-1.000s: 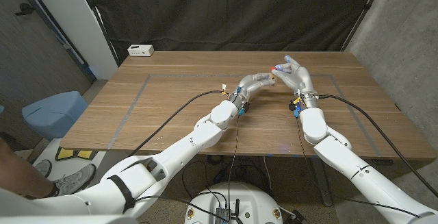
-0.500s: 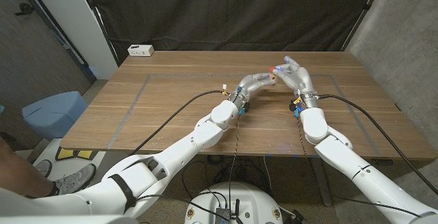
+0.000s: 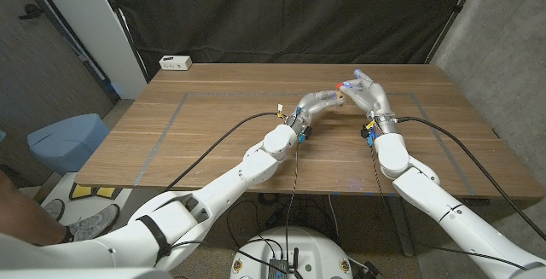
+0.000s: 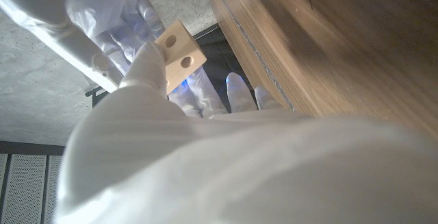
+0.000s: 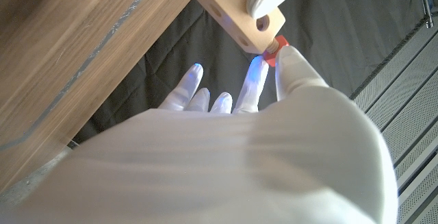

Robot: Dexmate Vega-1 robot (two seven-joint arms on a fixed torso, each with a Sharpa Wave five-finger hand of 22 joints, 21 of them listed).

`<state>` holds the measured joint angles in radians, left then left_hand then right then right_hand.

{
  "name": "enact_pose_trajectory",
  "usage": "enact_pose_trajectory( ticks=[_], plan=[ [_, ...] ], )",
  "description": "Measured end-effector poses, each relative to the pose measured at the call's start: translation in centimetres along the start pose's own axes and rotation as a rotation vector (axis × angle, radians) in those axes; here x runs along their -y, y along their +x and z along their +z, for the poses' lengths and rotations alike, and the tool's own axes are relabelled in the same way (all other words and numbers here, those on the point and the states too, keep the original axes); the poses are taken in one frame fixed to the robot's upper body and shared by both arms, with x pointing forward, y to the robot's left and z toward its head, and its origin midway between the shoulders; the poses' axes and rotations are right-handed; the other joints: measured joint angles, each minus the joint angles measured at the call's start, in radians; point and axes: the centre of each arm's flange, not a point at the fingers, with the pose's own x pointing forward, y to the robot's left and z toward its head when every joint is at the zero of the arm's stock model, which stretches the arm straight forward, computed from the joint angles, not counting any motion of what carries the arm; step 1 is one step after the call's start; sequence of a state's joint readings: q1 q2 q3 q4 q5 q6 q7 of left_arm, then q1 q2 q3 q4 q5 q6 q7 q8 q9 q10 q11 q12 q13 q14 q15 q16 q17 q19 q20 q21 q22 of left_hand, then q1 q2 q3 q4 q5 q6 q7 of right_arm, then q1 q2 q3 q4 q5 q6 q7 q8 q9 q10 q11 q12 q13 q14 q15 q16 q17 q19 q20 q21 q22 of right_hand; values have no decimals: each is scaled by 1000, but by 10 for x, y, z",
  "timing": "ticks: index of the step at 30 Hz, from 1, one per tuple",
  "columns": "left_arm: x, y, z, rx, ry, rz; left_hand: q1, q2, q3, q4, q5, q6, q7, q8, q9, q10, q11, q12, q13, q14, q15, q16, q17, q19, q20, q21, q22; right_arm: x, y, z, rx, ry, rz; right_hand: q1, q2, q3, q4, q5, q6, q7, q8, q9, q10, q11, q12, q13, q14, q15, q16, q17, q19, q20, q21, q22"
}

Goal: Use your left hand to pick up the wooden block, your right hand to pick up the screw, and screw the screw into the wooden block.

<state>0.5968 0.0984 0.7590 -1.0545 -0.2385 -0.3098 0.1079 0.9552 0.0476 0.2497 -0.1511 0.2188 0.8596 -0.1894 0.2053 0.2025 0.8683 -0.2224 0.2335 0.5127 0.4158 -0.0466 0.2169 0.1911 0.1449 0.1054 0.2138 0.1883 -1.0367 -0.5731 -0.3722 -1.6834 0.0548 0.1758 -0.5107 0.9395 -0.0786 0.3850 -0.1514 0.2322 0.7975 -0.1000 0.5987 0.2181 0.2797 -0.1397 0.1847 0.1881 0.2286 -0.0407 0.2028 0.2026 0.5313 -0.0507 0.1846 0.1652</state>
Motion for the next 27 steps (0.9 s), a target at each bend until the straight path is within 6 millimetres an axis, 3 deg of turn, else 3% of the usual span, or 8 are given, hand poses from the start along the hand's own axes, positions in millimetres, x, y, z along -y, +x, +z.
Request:
enact_pose_trajectory(
  ticks=[17,27],
  plan=[
    [0,1,0,0,-1,-1,0,0,0,0,0,0,0,-1,0,-1,1,-2,0,0,0,0,0,0,0,0,0,3,-2,-2,-11,0,20,-28,-18,-6,6,0,-80,-5,-34,0,-48,13,-4,0,-38,1,-7,0,-22,13,-4,0],
    [1,1,1,1,-1,1,0,0,0,0,0,0,0,-1,0,-3,3,0,-1,0,0,0,0,0,0,0,0,6,-3,-3,-16,2,44,-71,-32,-18,10,0,-167,5,-74,0,-100,36,-4,0,-78,1,-9,0,-51,35,-4,0]
  ],
)
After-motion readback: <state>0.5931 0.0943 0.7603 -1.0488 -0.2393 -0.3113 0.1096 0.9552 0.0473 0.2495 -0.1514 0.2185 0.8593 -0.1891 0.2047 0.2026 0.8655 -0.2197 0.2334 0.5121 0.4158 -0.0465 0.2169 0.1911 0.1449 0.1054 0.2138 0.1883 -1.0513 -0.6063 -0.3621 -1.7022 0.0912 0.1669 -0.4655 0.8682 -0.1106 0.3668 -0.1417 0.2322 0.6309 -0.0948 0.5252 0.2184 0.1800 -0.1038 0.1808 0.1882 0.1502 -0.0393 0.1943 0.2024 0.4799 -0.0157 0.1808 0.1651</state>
